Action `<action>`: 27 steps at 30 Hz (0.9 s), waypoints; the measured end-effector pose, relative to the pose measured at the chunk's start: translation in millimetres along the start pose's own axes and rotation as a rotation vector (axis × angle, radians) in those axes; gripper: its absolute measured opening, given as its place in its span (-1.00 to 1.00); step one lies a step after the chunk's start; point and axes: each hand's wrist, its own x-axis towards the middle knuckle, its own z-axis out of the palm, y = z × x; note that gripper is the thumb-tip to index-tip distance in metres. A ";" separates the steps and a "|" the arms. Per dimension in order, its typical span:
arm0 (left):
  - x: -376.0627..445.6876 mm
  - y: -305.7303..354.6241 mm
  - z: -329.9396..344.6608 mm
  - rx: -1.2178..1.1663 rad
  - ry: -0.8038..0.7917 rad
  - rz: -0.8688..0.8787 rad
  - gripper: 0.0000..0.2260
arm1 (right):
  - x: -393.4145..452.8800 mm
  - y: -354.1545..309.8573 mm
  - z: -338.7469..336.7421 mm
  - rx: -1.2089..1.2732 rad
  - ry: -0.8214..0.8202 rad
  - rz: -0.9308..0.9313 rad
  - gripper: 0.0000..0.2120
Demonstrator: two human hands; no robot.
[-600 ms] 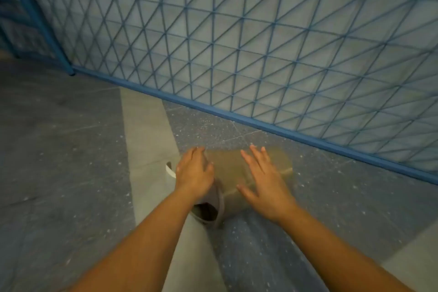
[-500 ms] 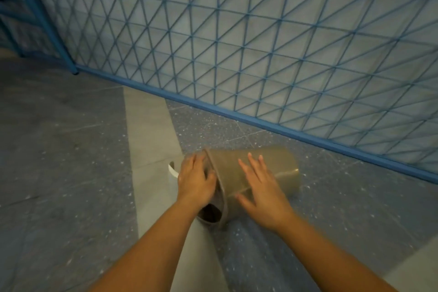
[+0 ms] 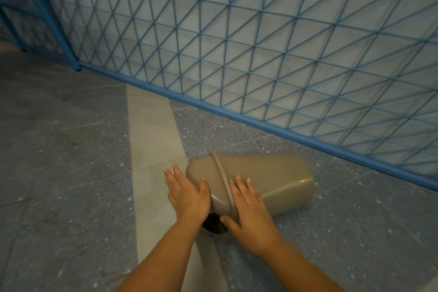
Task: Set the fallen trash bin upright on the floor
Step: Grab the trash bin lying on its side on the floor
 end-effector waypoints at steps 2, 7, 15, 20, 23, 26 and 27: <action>1.8 -2.6 2.0 -0.128 -0.050 0.002 -0.29 | 0.7 -0.2 3.1 -0.004 0.013 0.005 -0.25; 6.7 -3.6 4.7 -0.278 -0.169 -0.067 -0.36 | -0.1 -0.9 3.7 0.051 0.016 0.011 -0.26; 12.8 -0.2 2.2 -0.319 -0.212 -0.093 -0.44 | 2.4 -3.6 0.2 0.160 0.015 0.030 -0.27; 11.5 9.2 -3.3 -0.263 -0.225 -0.047 -0.47 | -1.3 -4.0 -1.6 0.259 0.046 0.057 -0.26; 8.2 25.4 -8.1 -0.242 -0.209 0.071 -0.49 | -3.3 -4.3 -9.0 0.352 0.118 0.072 -0.25; 4.9 50.2 -12.1 -0.172 -0.178 0.224 -0.43 | -8.5 -4.1 -22.8 0.500 0.229 0.089 -0.26; 2.3 59.7 -12.9 -0.146 -0.165 0.285 -0.42 | -10.7 -3.0 -28.3 0.541 0.268 0.095 -0.27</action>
